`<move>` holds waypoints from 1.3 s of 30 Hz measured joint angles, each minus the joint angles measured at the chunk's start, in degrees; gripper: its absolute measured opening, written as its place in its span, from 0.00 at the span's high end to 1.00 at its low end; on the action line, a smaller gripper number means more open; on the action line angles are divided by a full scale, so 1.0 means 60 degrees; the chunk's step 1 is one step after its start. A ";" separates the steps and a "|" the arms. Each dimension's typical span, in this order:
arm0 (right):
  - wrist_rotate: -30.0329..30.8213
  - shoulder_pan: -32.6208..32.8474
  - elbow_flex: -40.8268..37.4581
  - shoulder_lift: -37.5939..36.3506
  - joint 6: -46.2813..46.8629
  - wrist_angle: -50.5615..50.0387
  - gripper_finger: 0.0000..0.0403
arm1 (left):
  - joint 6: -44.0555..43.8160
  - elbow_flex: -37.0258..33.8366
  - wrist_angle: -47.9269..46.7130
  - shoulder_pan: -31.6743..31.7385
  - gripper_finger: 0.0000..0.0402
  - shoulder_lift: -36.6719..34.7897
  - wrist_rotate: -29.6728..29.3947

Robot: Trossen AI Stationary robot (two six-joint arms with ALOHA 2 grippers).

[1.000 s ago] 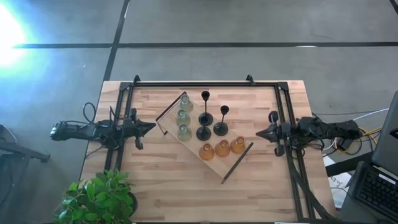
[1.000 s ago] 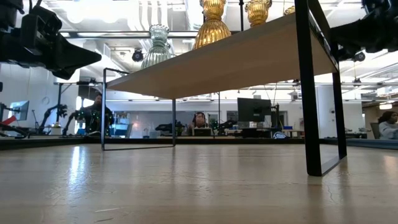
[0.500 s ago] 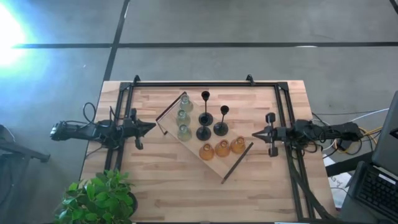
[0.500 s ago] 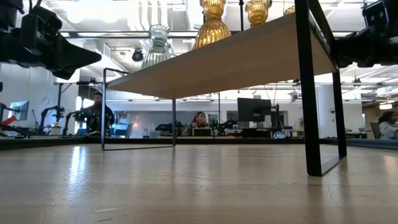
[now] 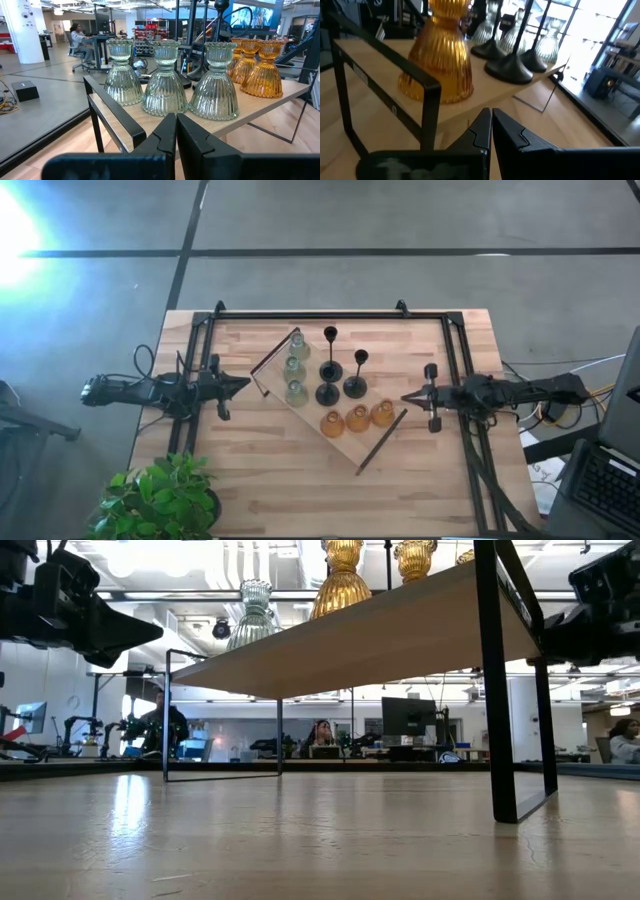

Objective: Pick & Place candle stick holders
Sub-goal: Return to Home Position

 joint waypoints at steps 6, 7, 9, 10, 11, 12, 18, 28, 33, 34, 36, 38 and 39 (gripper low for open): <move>-0.0010 0.0004 0.0004 0.0619 -0.0059 0.0001 0.98 | -0.0002 0.0000 0.0000 0.0001 0.95 -0.0001 0.0002; -0.0016 0.0004 0.0004 0.0696 -0.0036 0.0001 0.98 | -0.0003 0.0000 0.0000 0.0003 0.95 -0.0002 0.0003; -0.0018 0.0004 0.0004 0.0833 -0.0039 0.0004 0.98 | -0.0004 0.0000 0.0000 0.0003 0.95 0.0000 0.0001; -0.0025 0.0004 0.0004 0.0887 -0.0040 0.0004 0.98 | -0.0004 0.0000 0.0000 0.0003 0.95 0.0000 0.0004; -0.0028 0.0004 0.0004 0.0937 -0.0040 0.0004 0.98 | -0.0002 0.0000 0.0000 0.0003 0.95 -0.0002 0.0000; -0.0026 0.0004 0.0004 0.0985 -0.0038 0.0004 0.98 | -0.0002 0.0000 0.0000 0.0001 0.95 -0.0002 0.0002; -0.0028 0.0004 0.0004 0.1127 -0.0038 0.0004 0.98 | 0.0000 0.0000 0.0000 0.0000 0.95 0.0000 0.0000; -0.0028 0.0004 0.0004 0.1120 -0.0040 0.0007 0.98 | -0.0002 0.0000 0.0000 0.0003 0.95 -0.0002 0.0002; -0.0028 0.0004 0.0004 0.1120 -0.0040 0.0007 0.98 | -0.0004 0.0000 0.0000 0.0003 0.95 -0.0001 0.0001; -0.0028 0.0004 0.0004 0.1120 -0.0040 0.0007 0.98 | -0.0001 0.0000 0.0000 0.0002 0.95 -0.0001 0.0004; -0.0028 0.0004 0.0004 0.1120 -0.0038 0.0007 0.98 | -0.0002 0.0000 0.0000 0.0003 0.95 -0.0002 0.0003; -0.0028 0.0004 0.0004 0.1120 -0.0040 0.0007 0.98 | -0.0004 0.0000 -0.0001 0.0003 0.95 -0.0001 0.0004; -0.0028 0.0004 0.0004 0.1119 -0.0040 0.0007 0.98 | -0.0003 0.0000 0.0000 0.0000 0.95 -0.0003 0.0003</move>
